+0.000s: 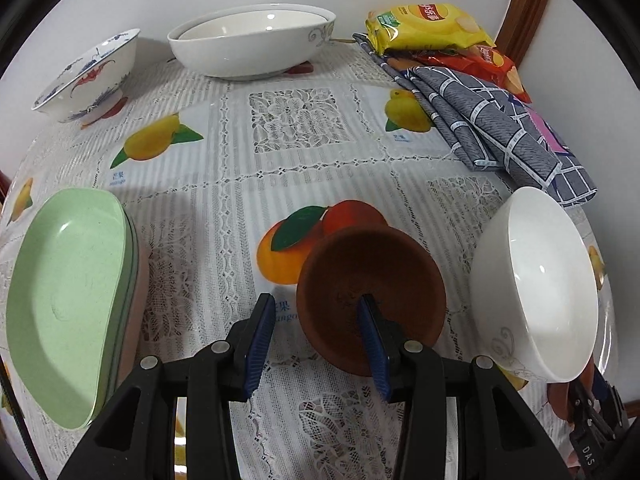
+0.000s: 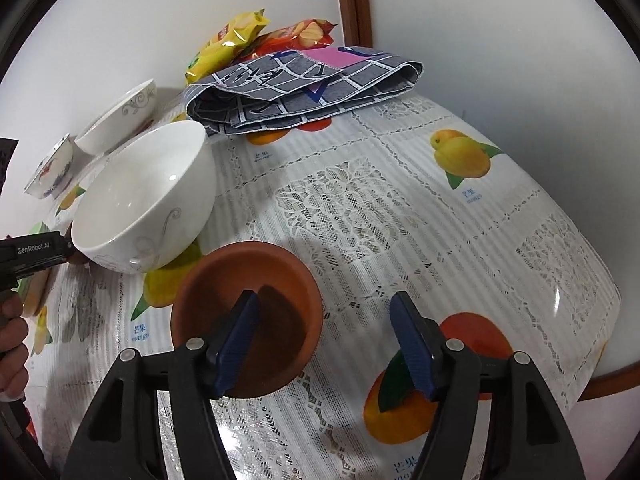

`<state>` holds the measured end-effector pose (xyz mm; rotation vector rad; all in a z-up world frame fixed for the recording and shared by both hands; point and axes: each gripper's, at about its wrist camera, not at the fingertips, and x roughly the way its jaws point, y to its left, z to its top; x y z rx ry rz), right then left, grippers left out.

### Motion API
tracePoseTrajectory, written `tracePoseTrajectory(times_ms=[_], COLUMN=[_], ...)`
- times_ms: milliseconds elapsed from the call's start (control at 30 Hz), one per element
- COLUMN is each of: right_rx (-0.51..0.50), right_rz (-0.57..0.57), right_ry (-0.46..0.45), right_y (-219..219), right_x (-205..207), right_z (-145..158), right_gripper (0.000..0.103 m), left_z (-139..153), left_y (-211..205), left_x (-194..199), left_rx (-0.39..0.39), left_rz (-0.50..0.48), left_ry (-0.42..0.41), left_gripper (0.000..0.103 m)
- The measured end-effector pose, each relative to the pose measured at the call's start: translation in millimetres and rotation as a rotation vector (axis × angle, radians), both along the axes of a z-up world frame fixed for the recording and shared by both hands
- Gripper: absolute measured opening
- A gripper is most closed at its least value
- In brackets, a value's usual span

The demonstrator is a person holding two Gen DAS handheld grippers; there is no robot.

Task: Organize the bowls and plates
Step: 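Close the right tool on a terracotta bowl rim while the left tool grips another, then lower the right tool's terracotta bowl into the white bowl while the left tool holds its own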

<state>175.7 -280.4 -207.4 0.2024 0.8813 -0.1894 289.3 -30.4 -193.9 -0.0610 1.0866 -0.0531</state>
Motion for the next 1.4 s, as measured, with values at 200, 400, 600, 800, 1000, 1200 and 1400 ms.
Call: tracePoseTrajectory(times_ms=[200,400,600,800,1000,1200,1400], right_rx=[0.002,0.014,0.083,0.111,0.125,0.13,0.14], right_rz=[-0.021,-0.057,-0.05,-0.048,-0.044,-0.053,-0.056], right_ry=[-0.03,-0.044,-0.054,-0.069,-0.08,-0.073,-0.098], right_y=[0,-3,-8,-8,-6,-4,-4], right_x=[-2,-2,-3,-3,-3,-3,-9], right_z=[-1,0,0,4,13,19,37], right_gripper=[0.067,0.051,0.016,0.012,0.011,0.011,0.011], left_z=[-2,-2,-1,8,17,29,55], left_y=[1,0,-3,-2,-4,1,8], left_x=[4,3,3,1,-3,-11,-18], left_rx=[-0.017,-0.032,-0.045,-0.056,-0.056,-0.068,-0.058], left_rz=[-0.013,-0.022,-0.027,-0.044,-0.049,-0.044,-0.033], left_ry=[0.012,-0.001,0.005,-0.009,-0.02,-0.033,-0.083], left_gripper=[0.04,0.033,0.019,0.008,0.008,0.008,0.008])
